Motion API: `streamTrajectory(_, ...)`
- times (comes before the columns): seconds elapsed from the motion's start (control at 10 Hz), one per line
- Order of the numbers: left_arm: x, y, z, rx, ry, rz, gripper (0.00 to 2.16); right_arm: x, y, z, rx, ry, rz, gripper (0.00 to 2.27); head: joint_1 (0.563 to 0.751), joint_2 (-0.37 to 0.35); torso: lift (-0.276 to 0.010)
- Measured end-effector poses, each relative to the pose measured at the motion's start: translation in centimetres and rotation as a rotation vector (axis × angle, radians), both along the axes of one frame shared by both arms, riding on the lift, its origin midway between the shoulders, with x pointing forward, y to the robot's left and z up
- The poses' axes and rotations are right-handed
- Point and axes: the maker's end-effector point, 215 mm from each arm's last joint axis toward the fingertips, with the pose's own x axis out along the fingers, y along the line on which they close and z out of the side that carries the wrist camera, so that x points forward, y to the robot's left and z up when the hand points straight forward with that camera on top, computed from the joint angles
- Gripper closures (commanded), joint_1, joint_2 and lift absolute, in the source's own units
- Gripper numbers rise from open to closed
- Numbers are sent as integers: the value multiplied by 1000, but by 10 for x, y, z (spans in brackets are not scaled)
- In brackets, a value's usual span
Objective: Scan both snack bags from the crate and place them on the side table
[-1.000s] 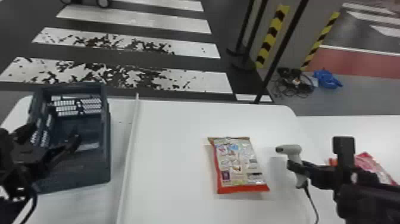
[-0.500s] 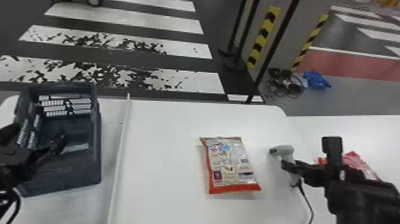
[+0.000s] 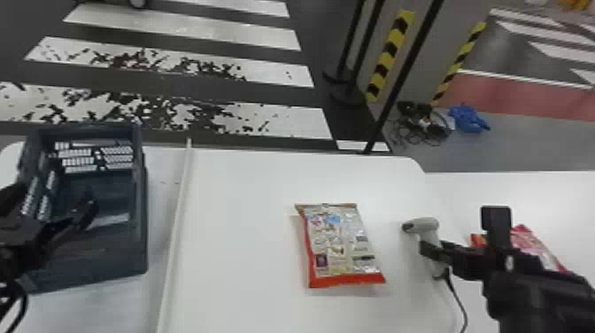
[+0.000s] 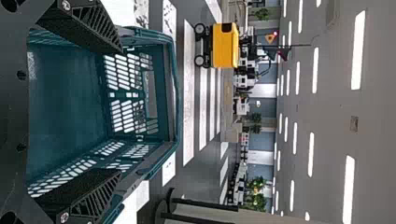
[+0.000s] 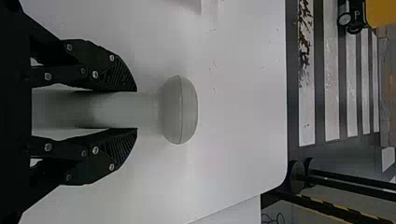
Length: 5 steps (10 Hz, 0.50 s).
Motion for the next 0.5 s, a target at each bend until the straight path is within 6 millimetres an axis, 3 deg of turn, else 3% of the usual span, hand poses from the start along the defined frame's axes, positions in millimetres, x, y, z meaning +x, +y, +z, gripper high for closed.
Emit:
streamTrajectory(0.2, -1, 3, -1, 1, 3, 3, 87, -1, -1, 0, 1, 1, -9, 161, 695, -265, -98)
streamTrajectory(0.5, -3, 5, -2, 2, 5, 5, 87, -7, 2, 12, 33, -19, -53, 103, 695, -264, -98)
